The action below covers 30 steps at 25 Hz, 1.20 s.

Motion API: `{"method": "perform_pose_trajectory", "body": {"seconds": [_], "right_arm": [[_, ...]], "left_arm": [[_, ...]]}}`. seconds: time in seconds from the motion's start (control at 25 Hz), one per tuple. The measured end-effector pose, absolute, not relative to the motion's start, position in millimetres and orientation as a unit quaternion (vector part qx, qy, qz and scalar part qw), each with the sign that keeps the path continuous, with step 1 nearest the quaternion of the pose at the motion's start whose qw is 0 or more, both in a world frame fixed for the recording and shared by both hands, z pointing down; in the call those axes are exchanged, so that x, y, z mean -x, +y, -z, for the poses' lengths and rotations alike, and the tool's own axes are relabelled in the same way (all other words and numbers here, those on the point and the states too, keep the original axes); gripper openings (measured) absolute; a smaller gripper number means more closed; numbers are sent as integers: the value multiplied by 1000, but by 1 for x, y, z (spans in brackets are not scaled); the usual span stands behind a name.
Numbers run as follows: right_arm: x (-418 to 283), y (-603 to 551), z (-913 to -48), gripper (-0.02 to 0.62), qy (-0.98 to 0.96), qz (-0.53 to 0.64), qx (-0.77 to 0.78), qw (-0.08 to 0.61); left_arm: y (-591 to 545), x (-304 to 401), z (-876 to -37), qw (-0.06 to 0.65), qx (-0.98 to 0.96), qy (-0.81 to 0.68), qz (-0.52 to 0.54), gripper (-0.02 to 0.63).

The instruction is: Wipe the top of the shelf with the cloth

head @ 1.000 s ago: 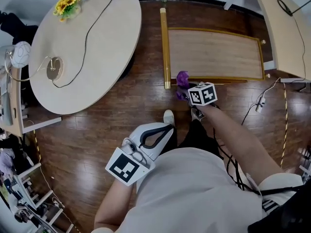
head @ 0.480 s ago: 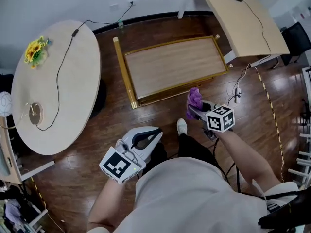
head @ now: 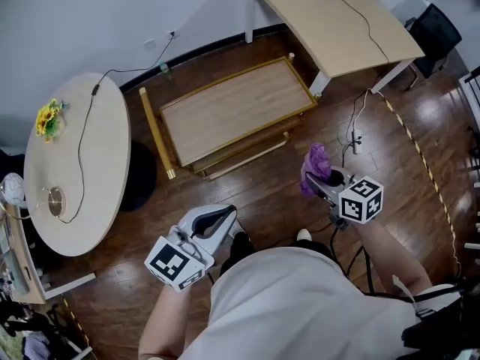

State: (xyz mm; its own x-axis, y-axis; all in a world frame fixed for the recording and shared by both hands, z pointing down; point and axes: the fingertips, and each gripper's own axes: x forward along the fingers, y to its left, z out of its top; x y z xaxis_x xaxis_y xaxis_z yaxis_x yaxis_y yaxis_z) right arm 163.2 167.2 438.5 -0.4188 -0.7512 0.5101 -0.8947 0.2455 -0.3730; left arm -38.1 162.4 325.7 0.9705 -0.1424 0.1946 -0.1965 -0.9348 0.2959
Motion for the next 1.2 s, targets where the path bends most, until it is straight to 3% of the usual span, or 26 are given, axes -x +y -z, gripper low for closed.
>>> {"method": "perform_pose_trajectory", "body": {"seconds": [0.36, 0.72, 1.04, 1.2], "right_arm": [[-261, 288, -413, 104, -804, -278, -518, 91], [-315, 358, -379, 104, -802, -254, -535, 80], [-303, 400, -359, 104, -784, -257, -564, 45], [-279, 409, -343, 106, -790, -227, -566, 62]], "left_arm": [[287, -77, -307, 162, -974, -135, -80, 18], [353, -126, -296, 149, -977, -116, -100, 19], [383, -124, -275, 118, -987, -74, -79, 20], [396, -97, -274, 118, -988, -73, -73, 20]]}}
